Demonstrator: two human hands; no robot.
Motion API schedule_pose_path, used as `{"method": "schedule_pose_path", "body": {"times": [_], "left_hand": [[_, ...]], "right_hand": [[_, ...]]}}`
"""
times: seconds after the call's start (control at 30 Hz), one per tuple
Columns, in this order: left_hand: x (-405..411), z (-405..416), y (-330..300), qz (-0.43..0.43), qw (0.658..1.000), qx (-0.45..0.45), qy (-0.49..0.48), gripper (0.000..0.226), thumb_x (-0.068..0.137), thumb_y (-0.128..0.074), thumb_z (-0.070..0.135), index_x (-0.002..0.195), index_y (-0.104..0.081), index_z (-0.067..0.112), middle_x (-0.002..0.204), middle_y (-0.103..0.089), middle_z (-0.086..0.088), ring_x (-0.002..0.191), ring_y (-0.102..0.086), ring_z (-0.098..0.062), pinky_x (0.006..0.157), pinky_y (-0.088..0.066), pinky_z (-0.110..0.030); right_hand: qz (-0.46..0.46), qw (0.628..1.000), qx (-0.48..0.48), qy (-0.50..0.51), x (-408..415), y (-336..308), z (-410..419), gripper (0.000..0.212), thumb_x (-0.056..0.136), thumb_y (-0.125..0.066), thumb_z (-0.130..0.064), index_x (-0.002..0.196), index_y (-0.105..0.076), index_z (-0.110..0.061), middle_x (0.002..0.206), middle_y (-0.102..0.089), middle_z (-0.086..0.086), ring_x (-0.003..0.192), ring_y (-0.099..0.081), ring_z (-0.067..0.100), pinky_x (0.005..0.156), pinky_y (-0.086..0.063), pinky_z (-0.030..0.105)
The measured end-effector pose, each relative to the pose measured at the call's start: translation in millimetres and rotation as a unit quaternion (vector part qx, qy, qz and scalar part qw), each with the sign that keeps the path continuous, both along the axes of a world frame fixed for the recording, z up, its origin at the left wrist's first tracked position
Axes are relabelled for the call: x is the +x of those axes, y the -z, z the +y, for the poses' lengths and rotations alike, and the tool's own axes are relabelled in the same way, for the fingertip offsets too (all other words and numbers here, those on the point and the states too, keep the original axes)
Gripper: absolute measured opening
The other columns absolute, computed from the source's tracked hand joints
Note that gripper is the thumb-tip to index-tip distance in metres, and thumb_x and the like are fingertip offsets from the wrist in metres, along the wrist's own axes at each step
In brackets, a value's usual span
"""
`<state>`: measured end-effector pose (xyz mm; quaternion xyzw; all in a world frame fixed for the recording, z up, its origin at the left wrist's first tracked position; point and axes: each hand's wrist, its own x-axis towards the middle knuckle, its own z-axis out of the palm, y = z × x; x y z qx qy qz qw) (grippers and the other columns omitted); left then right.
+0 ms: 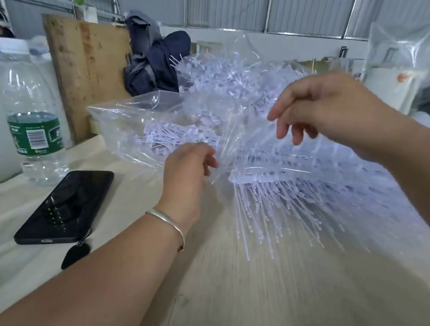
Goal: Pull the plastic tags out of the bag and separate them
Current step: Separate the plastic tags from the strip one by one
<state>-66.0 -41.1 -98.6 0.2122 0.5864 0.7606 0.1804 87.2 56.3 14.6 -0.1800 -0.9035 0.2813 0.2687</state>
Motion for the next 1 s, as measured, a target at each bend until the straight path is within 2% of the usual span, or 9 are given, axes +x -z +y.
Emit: {"method": "schedule_pose_path", "body": {"times": [0.17,0.27,0.3,0.4,0.5,0.6,0.73,0.9,1.0], "left_hand": [[8,0,0,0.230,0.973,0.001,0.019,0.019,0.081,-0.066,0.007,0.088,-0.062,0.024,0.092,-0.061,0.016,0.086,-0.055,0.001,0.073,-0.042,-0.014],[13,-1,1,0.377,0.923,-0.061,0.055,0.034,0.078,-0.069,0.011,0.101,-0.059,0.034,0.106,-0.053,0.028,0.110,-0.046,0.000,0.084,-0.035,-0.015],[14,-1,2,0.407,0.906,-0.084,0.074,0.039,0.077,-0.070,0.013,0.105,-0.058,0.037,0.106,-0.049,0.033,0.114,-0.042,0.002,0.087,-0.032,-0.011],[14,2,7,0.463,0.864,-0.172,0.095,0.053,0.078,-0.073,0.023,0.123,-0.052,0.042,0.117,-0.044,0.034,0.121,-0.032,0.001,0.090,-0.027,-0.015],[11,5,12,0.422,0.876,-0.219,0.085,0.056,0.081,-0.071,0.027,0.131,-0.051,0.039,0.130,-0.049,0.021,0.119,-0.042,-0.002,0.089,-0.034,-0.022],[9,8,17,0.388,0.891,-0.221,0.077,0.038,0.083,-0.068,0.018,0.116,-0.062,0.035,0.115,-0.059,0.019,0.102,-0.057,-0.003,0.073,-0.039,-0.013],[6,10,20,0.397,0.891,-0.210,0.062,0.024,0.085,-0.064,0.010,0.093,-0.066,0.033,0.099,-0.064,0.018,0.075,-0.058,0.005,0.061,-0.041,-0.011],[4,12,18,0.354,0.919,-0.171,0.034,0.015,0.090,-0.063,0.010,0.085,-0.073,0.019,0.084,-0.071,0.009,0.069,-0.069,-0.015,0.068,-0.056,-0.030],[3,14,18,0.348,0.922,-0.166,0.032,0.013,0.090,-0.064,0.011,0.082,-0.072,0.019,0.082,-0.071,0.008,0.066,-0.069,-0.014,0.065,-0.055,-0.030]], "right_hand": [[-0.110,0.989,0.099,-0.003,49,42,-11,0.027,0.083,-0.053,0.001,0.075,-0.071,-0.016,0.069,-0.070,0.001,0.063,-0.064,0.011,0.065,-0.051,0.026],[-0.213,0.911,0.340,0.092,58,68,-6,0.017,0.089,-0.046,-0.017,0.081,-0.061,-0.018,0.082,-0.065,0.000,0.078,-0.060,0.021,0.067,-0.048,0.032],[-0.237,0.890,0.368,0.126,59,74,-3,0.015,0.089,-0.043,-0.018,0.082,-0.056,-0.017,0.085,-0.062,0.001,0.083,-0.060,0.025,0.067,-0.046,0.031],[-0.263,0.898,0.319,0.154,60,86,4,0.023,0.089,-0.042,-0.013,0.102,-0.060,-0.019,0.104,-0.060,0.002,0.101,-0.058,0.026,0.079,-0.047,0.032],[-0.265,0.923,0.254,0.115,59,93,11,0.033,0.091,-0.038,-0.009,0.117,-0.053,-0.021,0.109,-0.056,0.002,0.107,-0.052,0.023,0.086,-0.046,0.033],[-0.338,0.914,0.206,0.092,54,98,18,0.060,0.093,-0.038,-0.016,0.150,-0.022,-0.027,0.143,-0.040,0.003,0.131,-0.039,0.023,0.102,-0.040,0.040],[-0.378,0.900,0.196,0.094,45,101,25,0.074,0.092,-0.043,-0.026,0.152,-0.001,-0.034,0.159,-0.016,0.003,0.144,-0.021,0.022,0.112,-0.031,0.043],[-0.403,0.883,0.205,0.123,28,102,25,0.079,0.088,-0.048,-0.024,0.151,-0.002,-0.031,0.146,-0.035,0.008,0.125,-0.046,0.031,0.094,-0.045,0.040],[-0.370,0.876,0.261,0.169,24,109,26,0.069,0.090,-0.050,-0.026,0.149,-0.014,-0.028,0.142,-0.039,0.004,0.121,-0.051,0.029,0.085,-0.046,0.037]]}}
